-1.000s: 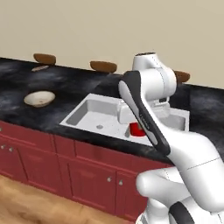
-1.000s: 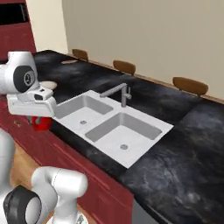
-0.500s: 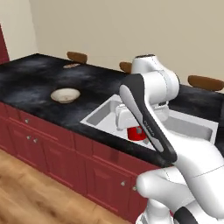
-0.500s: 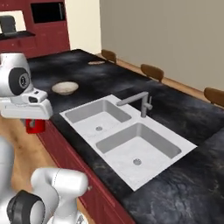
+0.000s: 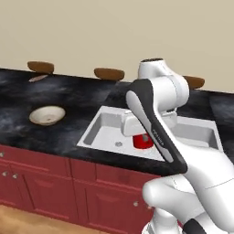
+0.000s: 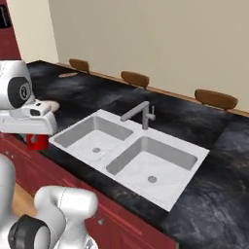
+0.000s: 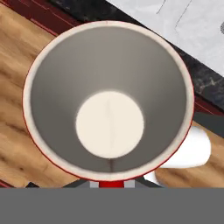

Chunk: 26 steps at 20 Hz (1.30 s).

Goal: Pick the mug and place it in the sink. Pick the bowl and place it in the open cabinet and then close the cabinet.

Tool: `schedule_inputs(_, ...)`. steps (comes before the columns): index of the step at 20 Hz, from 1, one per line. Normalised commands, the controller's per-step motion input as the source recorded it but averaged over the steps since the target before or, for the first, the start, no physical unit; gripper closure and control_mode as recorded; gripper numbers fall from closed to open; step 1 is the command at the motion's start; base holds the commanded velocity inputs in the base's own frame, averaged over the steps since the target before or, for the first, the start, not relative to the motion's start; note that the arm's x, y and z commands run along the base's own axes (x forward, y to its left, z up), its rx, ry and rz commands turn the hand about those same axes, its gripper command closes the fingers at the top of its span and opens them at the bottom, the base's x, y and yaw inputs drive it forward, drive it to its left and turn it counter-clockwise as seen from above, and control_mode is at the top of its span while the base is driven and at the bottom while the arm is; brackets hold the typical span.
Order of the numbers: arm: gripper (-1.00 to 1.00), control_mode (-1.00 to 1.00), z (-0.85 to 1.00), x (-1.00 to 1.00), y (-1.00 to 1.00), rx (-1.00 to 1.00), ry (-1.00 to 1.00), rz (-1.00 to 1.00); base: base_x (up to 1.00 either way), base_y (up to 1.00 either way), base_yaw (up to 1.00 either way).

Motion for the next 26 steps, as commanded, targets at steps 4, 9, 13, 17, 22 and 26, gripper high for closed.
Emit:
schedule_inputs(4, 1.00, 1.00, 0.00, 0.00, 0.00, 0.00, 0.00, 0.00, 0.15, 0.81, -0.12)
schedule_inputs(9, 1.00, 1.00, 0.00, 0.00, 0.00, 0.00, 0.00, 0.00, 0.69, 0.18, -0.20)
schedule_inputs(13, 1.00, 1.00, 0.00, 0.00, 0.00, 0.00, 0.00, 0.00, 0.93, 0.14, -0.53)
schedule_inputs(17, 1.00, 1.00, 0.00, 0.00, 0.00, 0.00, 0.00, 0.00, 0.94, 0.34, -0.53)
schedule_inputs(22, 1.00, 1.00, 0.00, 0.00, 0.00, 0.00, 0.00, 0.00, 0.98, 0.63, -0.38)
schedule_inputs(26, 1.00, 1.00, 0.00, 0.00, 0.00, 0.00, 0.00, 0.00, 1.00, 0.19, -0.17)
